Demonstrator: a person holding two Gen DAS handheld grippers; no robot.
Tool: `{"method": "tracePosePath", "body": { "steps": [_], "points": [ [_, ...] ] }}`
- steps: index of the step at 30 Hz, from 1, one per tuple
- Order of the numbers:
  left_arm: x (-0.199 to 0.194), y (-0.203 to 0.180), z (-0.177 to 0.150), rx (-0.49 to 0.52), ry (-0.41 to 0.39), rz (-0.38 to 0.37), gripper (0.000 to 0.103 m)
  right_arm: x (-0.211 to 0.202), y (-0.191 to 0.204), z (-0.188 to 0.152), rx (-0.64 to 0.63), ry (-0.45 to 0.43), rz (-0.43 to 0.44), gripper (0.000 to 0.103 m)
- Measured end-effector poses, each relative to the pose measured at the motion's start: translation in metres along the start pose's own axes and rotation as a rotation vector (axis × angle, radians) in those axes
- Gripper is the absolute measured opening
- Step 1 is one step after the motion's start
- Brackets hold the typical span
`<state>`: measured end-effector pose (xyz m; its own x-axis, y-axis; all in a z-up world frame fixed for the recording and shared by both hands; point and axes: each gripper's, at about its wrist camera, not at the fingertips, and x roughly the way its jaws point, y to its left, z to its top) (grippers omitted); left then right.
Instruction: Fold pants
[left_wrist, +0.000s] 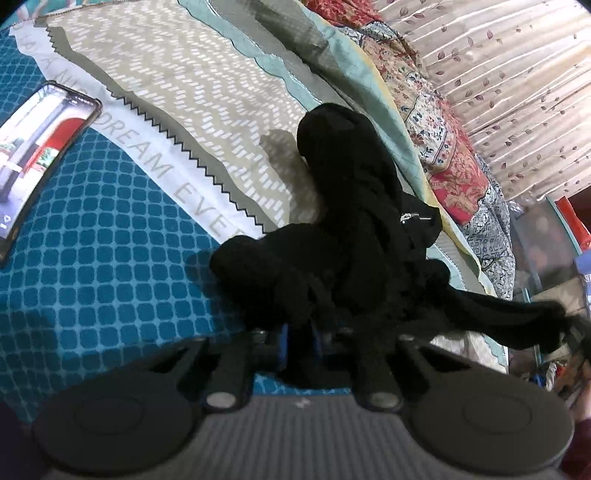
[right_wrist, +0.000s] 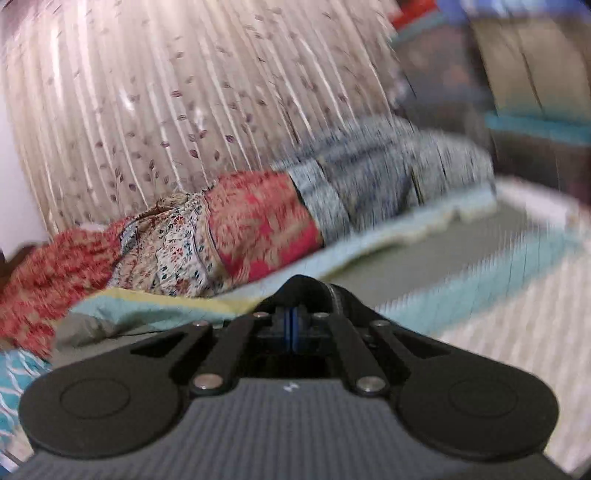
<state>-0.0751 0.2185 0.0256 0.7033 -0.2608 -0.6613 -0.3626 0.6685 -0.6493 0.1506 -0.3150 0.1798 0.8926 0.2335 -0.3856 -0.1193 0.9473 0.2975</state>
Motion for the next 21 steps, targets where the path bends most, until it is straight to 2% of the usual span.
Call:
{"method": "tracePosePath", "body": {
  "steps": [2,5,7,8,10,12,17,21],
  "points": [
    [-0.008,0.0,0.001,0.011,-0.023,0.012,0.011,0.021,0.022,0.016,-0.128,0.009,-0.021,0.004],
    [-0.018,0.001,0.002,0.012,-0.052,0.041,0.011,0.095,0.036,0.022,-0.266,0.15,-0.077,0.01],
    [-0.023,0.001,0.002,0.0,-0.057,0.032,0.011,0.124,0.032,0.008,-0.29,0.2,-0.175,0.045],
    [-0.026,0.0,0.002,0.004,-0.064,0.028,0.011,0.124,0.027,0.001,-0.27,0.186,-0.171,0.045],
    [-0.029,-0.004,-0.001,0.031,-0.07,0.03,0.011,0.113,0.004,-0.011,-0.169,0.158,-0.101,0.043],
    [-0.026,-0.006,-0.002,0.054,-0.059,0.043,0.011,0.104,-0.019,-0.027,-0.083,0.166,-0.073,0.042],
    [-0.016,0.0,0.001,0.009,-0.023,0.059,0.011,0.097,-0.069,-0.066,0.085,0.244,-0.15,0.037],
    [-0.015,0.003,0.002,-0.013,-0.015,0.07,0.011,0.107,-0.072,-0.092,0.131,0.304,-0.175,0.036]
  ]
}}
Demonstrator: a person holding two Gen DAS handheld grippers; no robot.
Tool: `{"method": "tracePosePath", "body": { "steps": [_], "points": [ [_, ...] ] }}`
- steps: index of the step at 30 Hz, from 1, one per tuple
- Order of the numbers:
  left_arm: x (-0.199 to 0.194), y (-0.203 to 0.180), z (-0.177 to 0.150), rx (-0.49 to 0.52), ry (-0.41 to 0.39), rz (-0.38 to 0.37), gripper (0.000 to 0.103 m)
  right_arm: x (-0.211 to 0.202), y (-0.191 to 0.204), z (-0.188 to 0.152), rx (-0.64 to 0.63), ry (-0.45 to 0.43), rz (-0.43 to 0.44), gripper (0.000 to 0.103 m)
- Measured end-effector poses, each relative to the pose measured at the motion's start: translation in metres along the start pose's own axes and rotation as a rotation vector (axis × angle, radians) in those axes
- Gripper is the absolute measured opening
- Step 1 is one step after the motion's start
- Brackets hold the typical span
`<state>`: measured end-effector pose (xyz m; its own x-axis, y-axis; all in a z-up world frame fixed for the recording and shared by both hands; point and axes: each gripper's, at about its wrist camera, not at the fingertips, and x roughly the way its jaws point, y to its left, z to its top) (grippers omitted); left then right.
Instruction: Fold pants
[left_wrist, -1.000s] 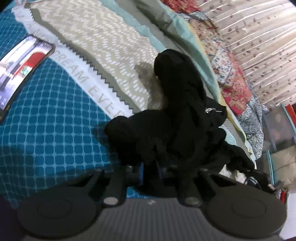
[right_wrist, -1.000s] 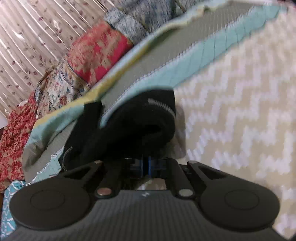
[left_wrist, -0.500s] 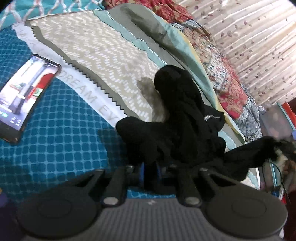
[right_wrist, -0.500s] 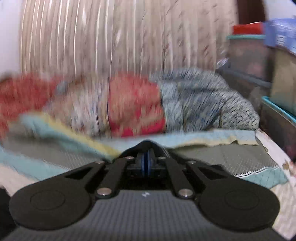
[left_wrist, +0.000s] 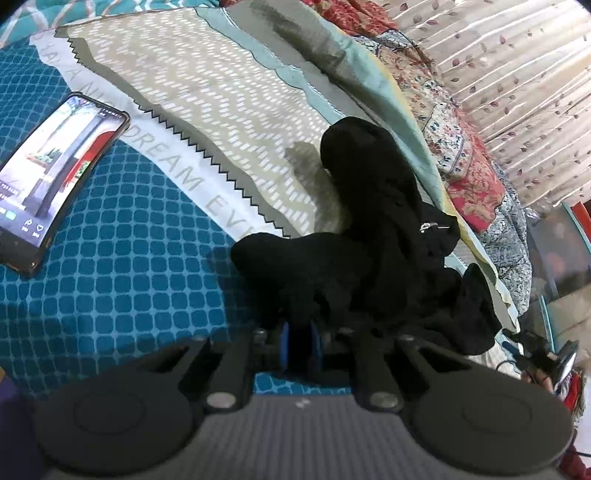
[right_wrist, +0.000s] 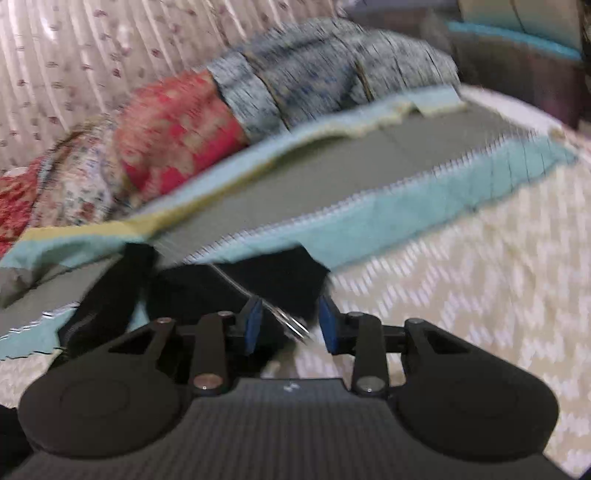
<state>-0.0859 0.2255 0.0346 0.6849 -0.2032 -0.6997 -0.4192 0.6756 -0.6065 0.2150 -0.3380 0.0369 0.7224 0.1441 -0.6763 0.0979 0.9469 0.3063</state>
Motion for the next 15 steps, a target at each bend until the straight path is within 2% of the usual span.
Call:
{"method": "tracePosePath", "body": {
  "steps": [3,5,8,10,15],
  "points": [
    [0.001,0.0,0.002,-0.001,0.007,0.006,0.011,0.009,0.009,-0.014,-0.003,0.031,0.06,0.036],
    [0.004,0.0,0.004,0.0,0.013,0.015,0.011,0.007,0.009,-0.02,0.047,0.046,0.102,0.036],
    [0.009,0.0,0.008,0.002,0.023,0.025,0.011,0.004,-0.011,-0.017,0.2,0.037,0.159,0.038],
    [0.01,0.0,0.009,0.002,0.024,0.025,0.012,0.003,-0.017,-0.012,0.259,0.034,0.187,0.038],
    [0.014,0.004,0.01,-0.003,0.032,0.021,0.012,-0.004,-0.009,0.0,0.284,0.027,0.233,0.038]
  ]
}}
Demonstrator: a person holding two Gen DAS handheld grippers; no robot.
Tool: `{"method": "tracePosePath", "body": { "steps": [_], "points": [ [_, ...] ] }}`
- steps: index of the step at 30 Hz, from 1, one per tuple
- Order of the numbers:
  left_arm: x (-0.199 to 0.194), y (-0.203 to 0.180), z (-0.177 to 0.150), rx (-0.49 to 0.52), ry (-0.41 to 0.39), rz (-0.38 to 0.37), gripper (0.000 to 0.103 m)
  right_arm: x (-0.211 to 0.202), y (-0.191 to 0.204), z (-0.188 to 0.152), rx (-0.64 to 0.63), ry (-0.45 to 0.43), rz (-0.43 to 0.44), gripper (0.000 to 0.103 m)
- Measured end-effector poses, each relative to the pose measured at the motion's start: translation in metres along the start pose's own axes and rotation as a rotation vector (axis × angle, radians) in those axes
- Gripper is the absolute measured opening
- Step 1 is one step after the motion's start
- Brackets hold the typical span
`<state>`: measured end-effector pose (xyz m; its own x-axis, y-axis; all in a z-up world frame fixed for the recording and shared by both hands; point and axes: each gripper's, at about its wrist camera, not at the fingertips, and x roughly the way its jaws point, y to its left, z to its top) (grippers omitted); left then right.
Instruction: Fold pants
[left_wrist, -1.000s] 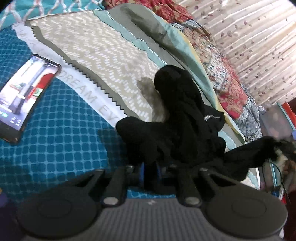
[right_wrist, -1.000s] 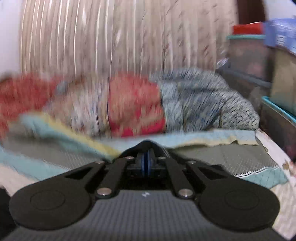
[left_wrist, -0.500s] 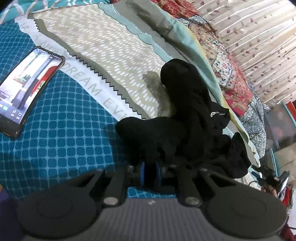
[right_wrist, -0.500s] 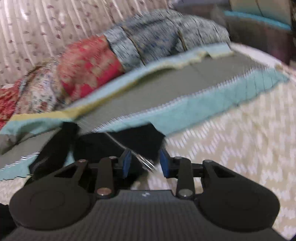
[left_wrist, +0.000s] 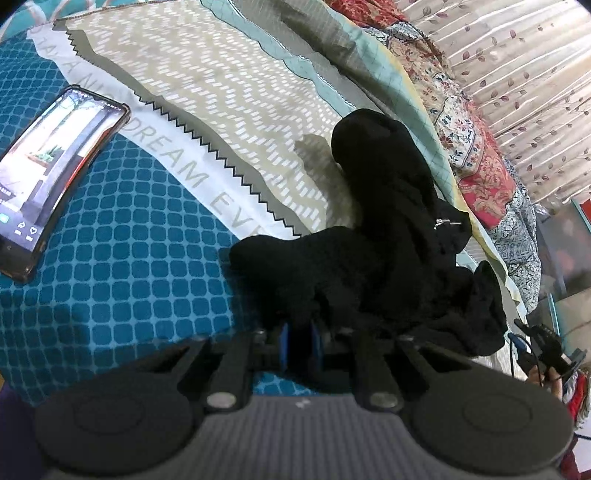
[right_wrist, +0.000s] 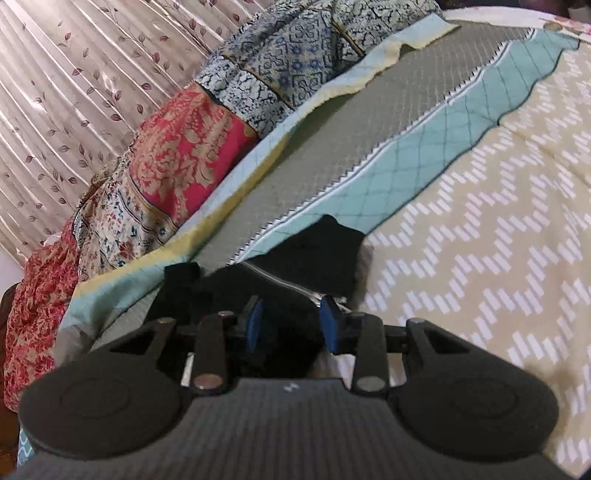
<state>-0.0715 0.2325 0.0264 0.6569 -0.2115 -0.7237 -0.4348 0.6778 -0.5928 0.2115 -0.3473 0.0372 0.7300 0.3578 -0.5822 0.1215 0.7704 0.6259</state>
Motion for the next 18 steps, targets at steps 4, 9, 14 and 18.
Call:
{"method": "tracePosePath", "body": {
  "steps": [4,9,14,18],
  "points": [
    [0.004,0.0,0.002,0.013,0.005,-0.001,0.012,0.013,0.009,-0.009,0.022,0.102,-0.04,0.038],
    [0.005,-0.002,0.002,0.044,-0.001,-0.008,0.012,0.018,0.013,-0.014,0.072,0.112,-0.015,0.038],
    [-0.001,-0.013,-0.001,0.092,-0.036,-0.03,0.012,0.02,-0.002,-0.014,0.247,0.141,-0.018,0.038],
    [0.002,-0.023,-0.003,0.123,-0.032,-0.06,0.013,0.022,-0.003,-0.02,0.265,0.148,0.006,0.038]
  ]
}}
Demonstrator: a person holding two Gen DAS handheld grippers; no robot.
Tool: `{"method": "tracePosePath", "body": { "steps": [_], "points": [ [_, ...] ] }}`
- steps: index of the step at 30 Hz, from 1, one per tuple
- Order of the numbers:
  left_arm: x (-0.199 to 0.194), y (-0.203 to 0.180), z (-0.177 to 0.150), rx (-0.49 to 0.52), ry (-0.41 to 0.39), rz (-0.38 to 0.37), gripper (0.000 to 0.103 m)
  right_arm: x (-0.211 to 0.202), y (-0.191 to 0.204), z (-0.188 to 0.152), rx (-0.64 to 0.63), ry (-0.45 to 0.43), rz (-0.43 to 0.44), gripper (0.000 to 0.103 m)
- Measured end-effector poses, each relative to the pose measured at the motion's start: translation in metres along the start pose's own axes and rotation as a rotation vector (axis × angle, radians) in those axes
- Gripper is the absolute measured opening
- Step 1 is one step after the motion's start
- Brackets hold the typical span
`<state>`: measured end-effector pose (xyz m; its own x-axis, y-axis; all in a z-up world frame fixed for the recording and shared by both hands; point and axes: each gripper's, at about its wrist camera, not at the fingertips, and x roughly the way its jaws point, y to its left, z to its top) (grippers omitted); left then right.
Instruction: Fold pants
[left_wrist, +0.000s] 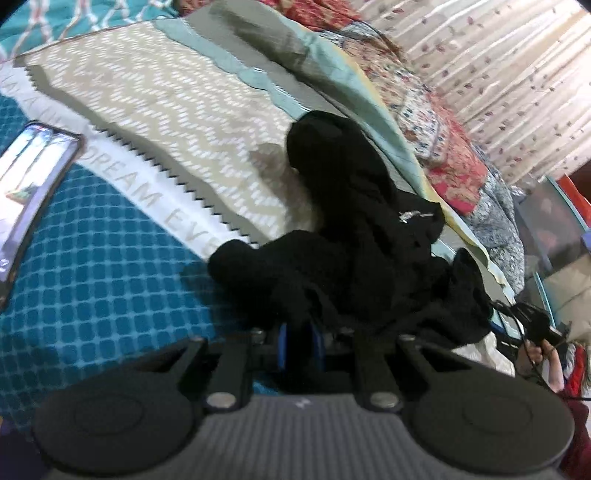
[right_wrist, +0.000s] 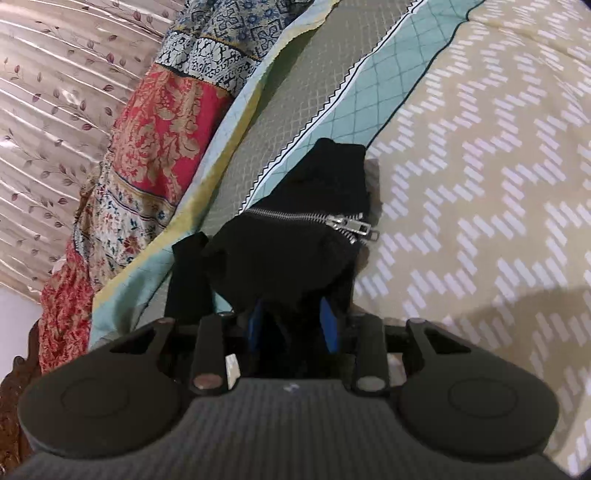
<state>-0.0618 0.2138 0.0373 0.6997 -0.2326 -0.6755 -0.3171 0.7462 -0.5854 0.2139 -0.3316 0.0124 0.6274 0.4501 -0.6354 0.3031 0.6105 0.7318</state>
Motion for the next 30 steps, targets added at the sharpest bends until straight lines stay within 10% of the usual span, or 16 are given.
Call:
{"method": "tracePosePath", "body": {
  "steps": [8,11,12,20,30],
  "points": [
    [0.003,0.002,-0.002,-0.014,0.007,0.032,0.013,0.009,0.089,0.044,-0.37,-0.2,-0.026,0.02],
    [0.003,0.001,-0.003,-0.022,0.006,0.042,0.013,0.011,0.124,0.061,-0.588,-0.24,0.0,0.043],
    [0.003,0.001,-0.003,-0.018,0.004,0.042,0.013,0.01,0.123,0.064,-0.591,-0.254,-0.053,0.056],
    [0.011,0.004,0.0,-0.037,0.034,0.044,0.013,0.006,0.026,0.057,-0.511,-0.213,-0.16,0.056],
    [0.006,0.0,0.001,-0.059,0.039,0.087,0.012,0.072,0.006,0.09,-0.122,-0.222,-0.132,0.045]
  ]
}}
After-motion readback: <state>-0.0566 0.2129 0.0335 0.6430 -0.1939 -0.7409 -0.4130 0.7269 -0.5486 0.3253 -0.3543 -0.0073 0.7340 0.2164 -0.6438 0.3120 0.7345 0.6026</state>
